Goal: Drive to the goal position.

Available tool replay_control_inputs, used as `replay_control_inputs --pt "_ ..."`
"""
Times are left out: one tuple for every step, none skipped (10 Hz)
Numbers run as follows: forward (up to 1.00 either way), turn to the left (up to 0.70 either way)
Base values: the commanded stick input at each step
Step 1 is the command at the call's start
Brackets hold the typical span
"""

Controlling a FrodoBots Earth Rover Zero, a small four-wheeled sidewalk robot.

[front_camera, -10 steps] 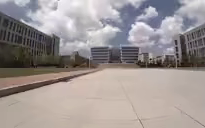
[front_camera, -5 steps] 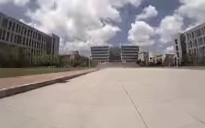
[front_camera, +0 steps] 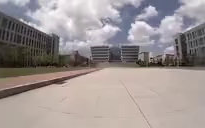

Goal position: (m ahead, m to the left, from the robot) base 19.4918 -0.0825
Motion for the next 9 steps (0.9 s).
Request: replay_control_inputs --pt "0.70 0.00" --pt "0.70 0.00" --pt "0.70 0.00" --pt "0.70 0.00" --pt "0.70 0.00" --pt "0.70 0.00" --pt "0.70 0.00" --pt "0.70 0.00" --pt "0.70 0.00"
